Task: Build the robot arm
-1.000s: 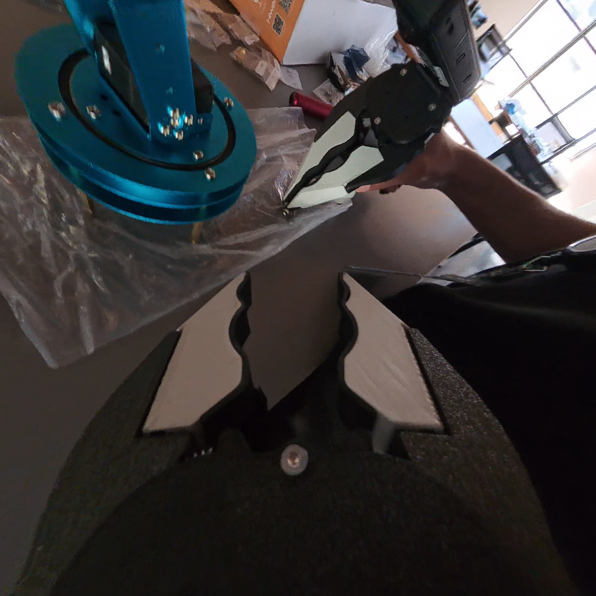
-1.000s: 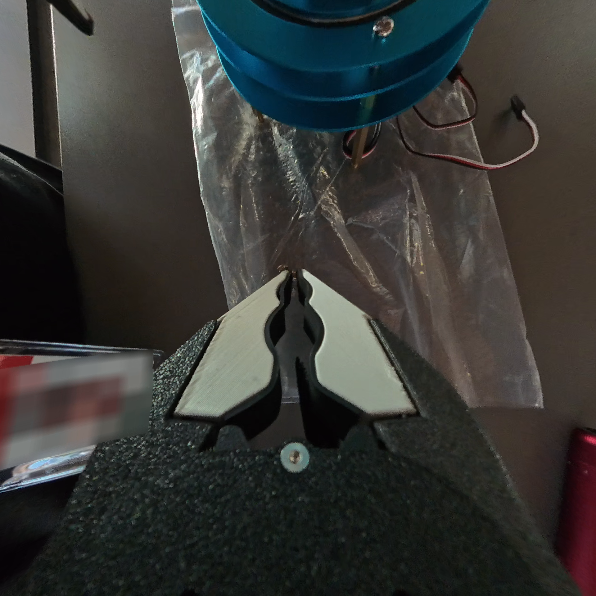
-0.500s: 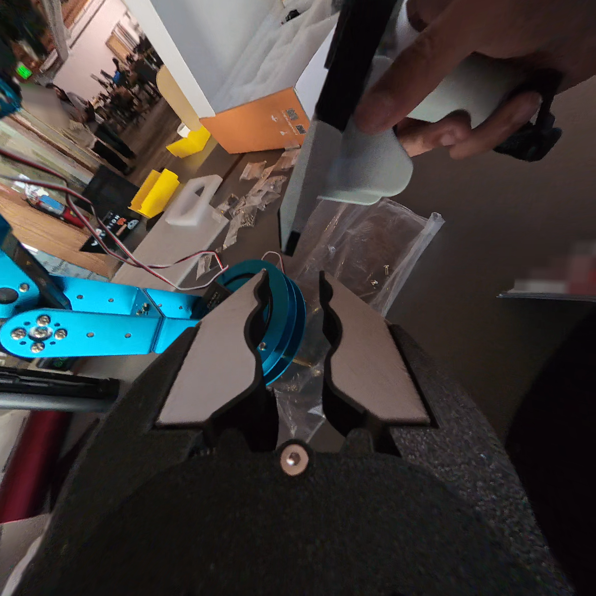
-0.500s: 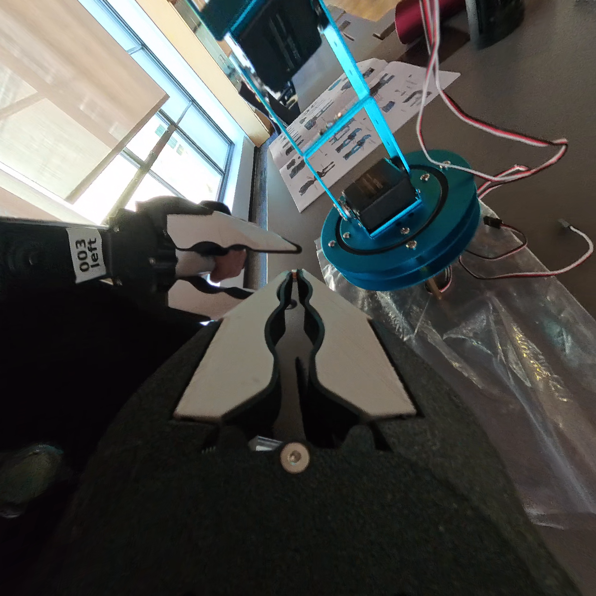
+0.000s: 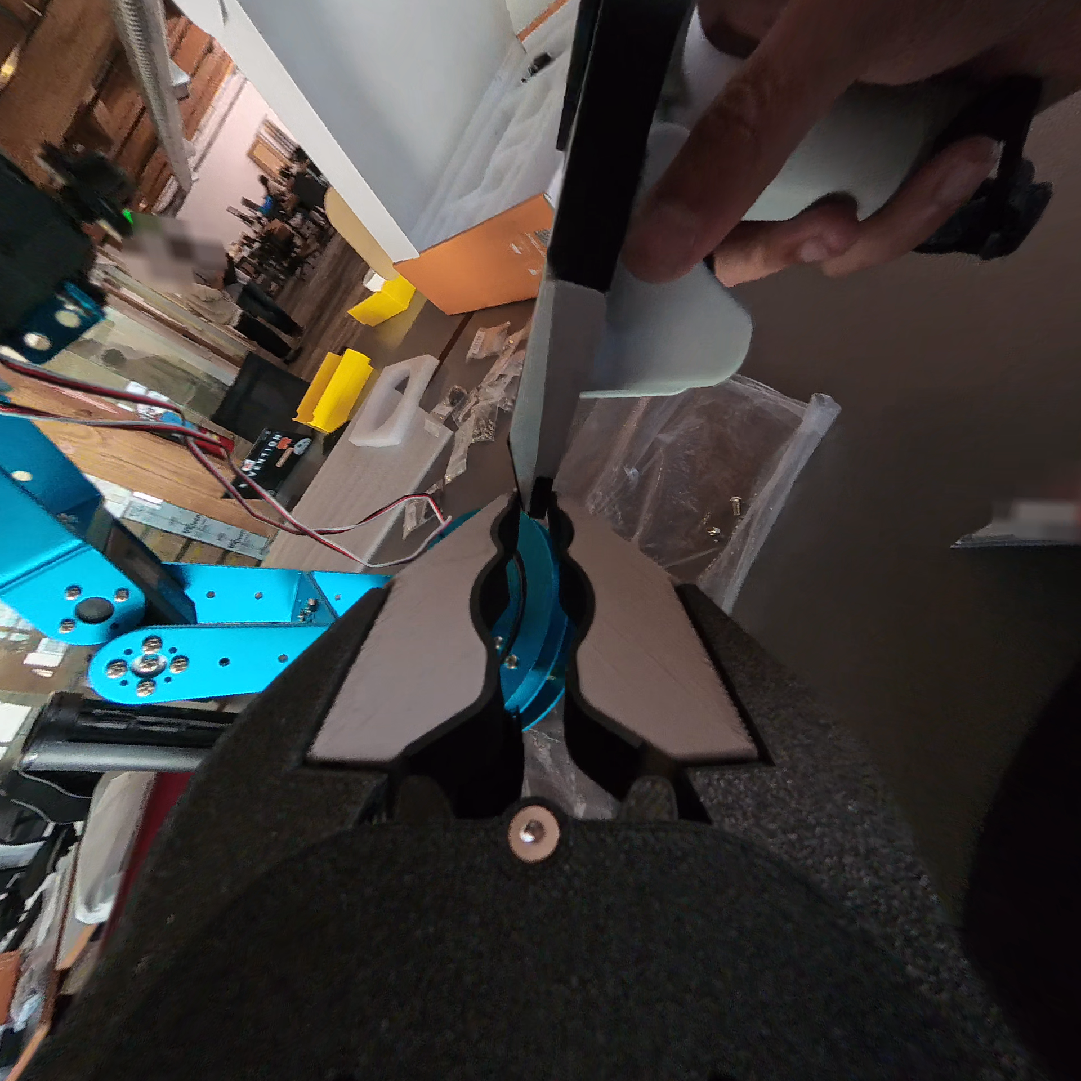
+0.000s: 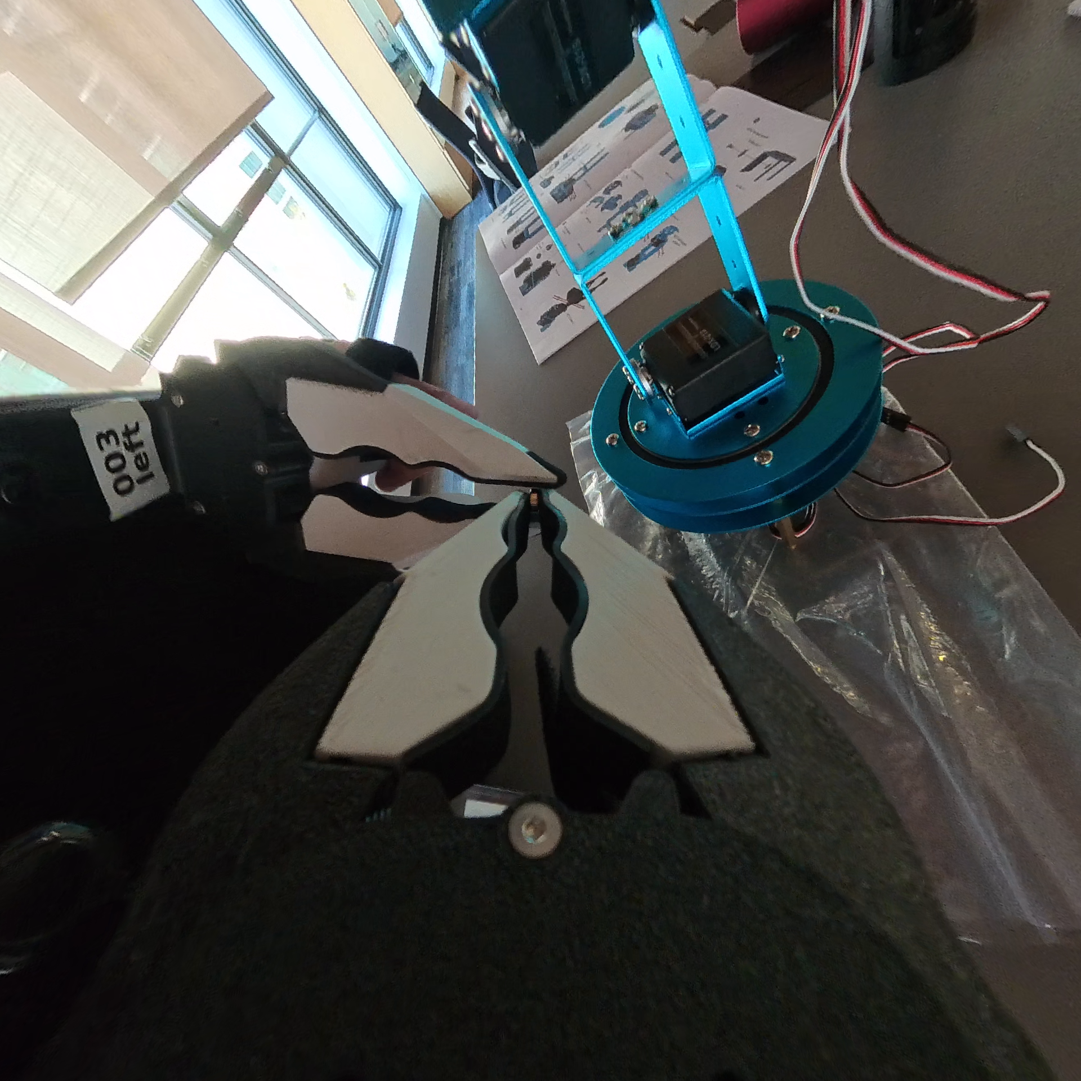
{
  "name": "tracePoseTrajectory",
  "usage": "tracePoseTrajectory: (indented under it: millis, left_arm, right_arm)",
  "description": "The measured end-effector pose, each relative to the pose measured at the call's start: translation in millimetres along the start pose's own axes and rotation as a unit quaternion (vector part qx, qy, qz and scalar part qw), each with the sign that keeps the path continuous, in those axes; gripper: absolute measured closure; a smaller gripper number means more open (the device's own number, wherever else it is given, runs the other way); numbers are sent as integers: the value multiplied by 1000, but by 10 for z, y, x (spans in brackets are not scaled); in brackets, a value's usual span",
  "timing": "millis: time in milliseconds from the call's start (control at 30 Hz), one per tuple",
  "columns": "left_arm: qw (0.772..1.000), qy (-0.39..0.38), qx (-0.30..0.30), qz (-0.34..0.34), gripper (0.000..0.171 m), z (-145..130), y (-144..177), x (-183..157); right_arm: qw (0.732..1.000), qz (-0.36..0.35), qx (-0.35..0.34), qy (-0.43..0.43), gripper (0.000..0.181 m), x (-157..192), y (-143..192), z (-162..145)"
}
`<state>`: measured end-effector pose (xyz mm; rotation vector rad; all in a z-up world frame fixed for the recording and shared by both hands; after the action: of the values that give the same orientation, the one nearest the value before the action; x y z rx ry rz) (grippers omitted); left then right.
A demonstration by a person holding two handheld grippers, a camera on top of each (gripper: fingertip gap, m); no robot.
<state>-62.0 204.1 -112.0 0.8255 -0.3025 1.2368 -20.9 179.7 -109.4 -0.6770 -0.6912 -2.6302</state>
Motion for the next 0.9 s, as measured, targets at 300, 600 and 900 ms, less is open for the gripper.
tracePoseTrajectory:
  millis: [300, 600, 900]
  left_arm:
    - [996, -33, -18, 85, 164, 112, 53, 119]
    - [997, -18, -27, 72, 160, 158, 73, 88]
    - [998, -9, -22, 54, 161, 126, 81, 60]
  right_arm:
    - [998, -47, -28, 11, 179, 37, 51, 174]
    - [998, -52, -17, 34, 179, 55, 90, 151]
    - [998, -49, -12, 42, 179, 88, 84, 115]
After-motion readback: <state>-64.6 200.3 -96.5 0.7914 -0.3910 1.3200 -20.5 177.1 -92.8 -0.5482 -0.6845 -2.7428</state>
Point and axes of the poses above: each gripper's, where its closed fingertips meet, y back along the fingers, z out of its top, x = y × z across the jaws, the point moved 4 cm from there along y, back along the fingers, and after that the axes turned 2 degrees about -z, right-handed, at the moved point
